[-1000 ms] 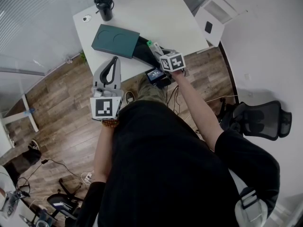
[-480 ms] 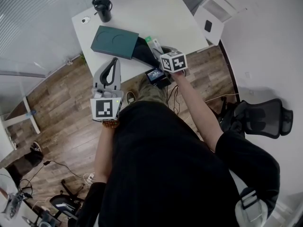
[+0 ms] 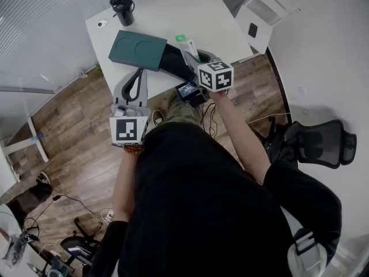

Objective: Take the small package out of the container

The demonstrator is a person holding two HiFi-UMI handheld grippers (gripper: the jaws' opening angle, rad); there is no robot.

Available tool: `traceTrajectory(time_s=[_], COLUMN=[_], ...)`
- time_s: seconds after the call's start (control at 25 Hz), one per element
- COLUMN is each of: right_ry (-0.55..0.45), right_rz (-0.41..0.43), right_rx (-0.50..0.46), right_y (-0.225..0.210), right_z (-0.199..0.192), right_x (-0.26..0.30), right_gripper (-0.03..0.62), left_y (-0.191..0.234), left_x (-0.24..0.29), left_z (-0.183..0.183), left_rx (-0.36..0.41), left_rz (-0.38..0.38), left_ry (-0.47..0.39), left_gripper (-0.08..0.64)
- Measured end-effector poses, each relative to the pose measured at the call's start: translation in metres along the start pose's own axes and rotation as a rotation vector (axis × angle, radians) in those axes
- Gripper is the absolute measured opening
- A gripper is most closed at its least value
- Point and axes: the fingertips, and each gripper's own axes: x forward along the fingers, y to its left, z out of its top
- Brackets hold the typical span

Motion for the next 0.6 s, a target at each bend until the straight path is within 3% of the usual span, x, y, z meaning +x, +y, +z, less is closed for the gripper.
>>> traceTrajectory(time_s=[0.6], right_ry=[-0.235], right_rz=[-0.008], right_rx=[-0.089], right_y=[0.02], right_z=[0.069], right_x=[-0.043], right_gripper=[0.087], left_y=[-0.02], left_x=[0.052], left_z=[0.053], left_rx=[0.042], left_rz=[-0.085], left_ry=[-0.115], left_gripper=[0.005])
